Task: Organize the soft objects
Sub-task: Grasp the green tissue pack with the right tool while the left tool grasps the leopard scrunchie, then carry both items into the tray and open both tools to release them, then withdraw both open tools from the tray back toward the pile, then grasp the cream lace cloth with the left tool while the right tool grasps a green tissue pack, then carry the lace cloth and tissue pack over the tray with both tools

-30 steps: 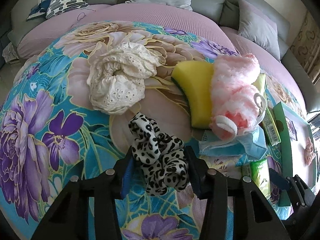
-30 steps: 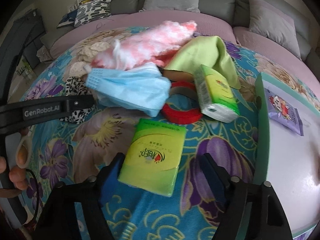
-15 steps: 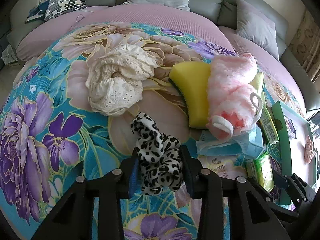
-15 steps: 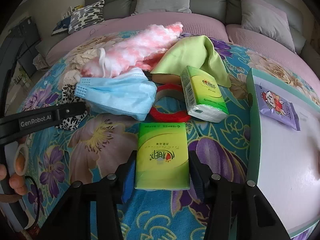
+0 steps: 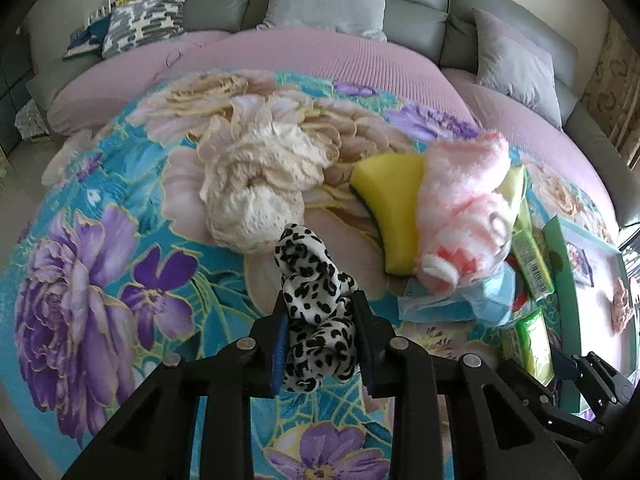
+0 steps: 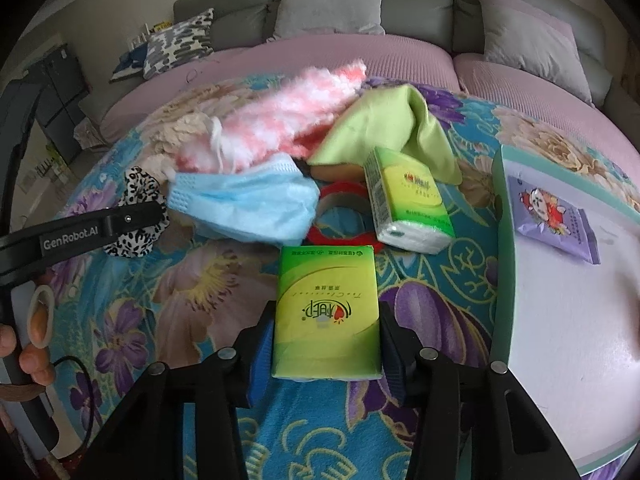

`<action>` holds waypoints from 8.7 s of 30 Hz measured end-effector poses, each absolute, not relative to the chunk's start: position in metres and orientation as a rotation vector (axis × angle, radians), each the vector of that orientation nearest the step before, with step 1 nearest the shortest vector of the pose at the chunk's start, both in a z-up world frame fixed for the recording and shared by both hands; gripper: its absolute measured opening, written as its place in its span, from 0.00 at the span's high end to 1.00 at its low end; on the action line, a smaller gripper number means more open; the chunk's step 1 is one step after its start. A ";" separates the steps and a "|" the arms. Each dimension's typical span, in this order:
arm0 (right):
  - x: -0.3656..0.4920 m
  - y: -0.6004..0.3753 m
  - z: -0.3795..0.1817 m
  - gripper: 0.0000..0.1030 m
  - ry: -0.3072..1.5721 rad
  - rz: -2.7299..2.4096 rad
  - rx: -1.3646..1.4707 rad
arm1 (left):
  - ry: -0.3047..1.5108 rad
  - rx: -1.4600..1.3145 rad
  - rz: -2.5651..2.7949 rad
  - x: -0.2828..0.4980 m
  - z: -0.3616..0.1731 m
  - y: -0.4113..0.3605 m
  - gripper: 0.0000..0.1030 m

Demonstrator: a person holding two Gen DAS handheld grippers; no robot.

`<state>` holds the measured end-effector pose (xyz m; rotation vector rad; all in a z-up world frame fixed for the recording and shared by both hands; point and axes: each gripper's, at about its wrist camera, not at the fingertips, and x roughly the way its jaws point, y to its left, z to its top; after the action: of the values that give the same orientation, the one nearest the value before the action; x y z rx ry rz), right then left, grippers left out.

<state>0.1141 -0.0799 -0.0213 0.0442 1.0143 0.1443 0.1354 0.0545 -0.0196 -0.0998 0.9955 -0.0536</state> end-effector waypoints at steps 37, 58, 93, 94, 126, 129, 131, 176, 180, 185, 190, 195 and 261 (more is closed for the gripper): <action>0.044 -0.289 0.025 0.52 0.833 -0.364 0.329 | 0.719 0.213 -0.509 0.077 0.031 -0.178 0.70; 0.006 -0.359 0.016 0.52 0.839 -0.626 0.389 | 0.770 0.269 -0.649 0.076 -0.012 -0.247 0.70; 0.019 -0.350 0.016 0.32 0.869 -0.630 0.356 | 0.766 0.142 -0.570 0.091 -0.002 -0.212 0.35; 0.019 -0.349 0.018 0.30 0.864 -0.626 0.355 | 0.765 0.128 -0.565 0.093 0.000 -0.208 0.35; 0.058 -0.280 0.032 0.14 0.826 -0.446 0.271 | 0.660 -0.133 -0.282 0.117 0.033 -0.108 0.04; 0.066 -0.265 0.034 0.14 0.817 -0.403 0.267 | 0.627 -0.147 -0.224 0.118 0.041 -0.090 0.04; 0.070 -0.256 0.034 0.14 0.814 -0.369 0.273 | 0.609 -0.145 -0.169 0.119 0.046 -0.075 0.04; 0.164 -0.122 -0.012 0.18 0.878 -0.079 0.184 | 0.804 -0.259 0.179 0.186 -0.009 0.101 0.04; 0.168 -0.123 -0.017 0.28 0.893 -0.060 0.206 | 0.813 -0.286 0.190 0.198 -0.020 0.109 0.10; 0.173 -0.126 -0.022 0.37 0.910 -0.058 0.224 | 0.847 -0.285 0.161 0.208 -0.035 0.107 0.31; 0.172 -0.125 -0.023 0.43 0.911 -0.051 0.230 | 0.852 -0.301 0.132 0.210 -0.042 0.106 0.51; 0.172 -0.127 -0.022 0.45 0.910 -0.038 0.248 | 0.855 -0.298 0.118 0.209 -0.043 0.104 0.71; 0.044 -0.331 0.036 0.47 0.650 -0.405 0.482 | 0.598 0.048 -0.562 0.110 0.038 -0.199 0.82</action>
<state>0.0438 -0.3306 0.0361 0.4820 0.6503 -0.4053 0.1098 -0.1995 0.0378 0.0476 0.5985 -0.5615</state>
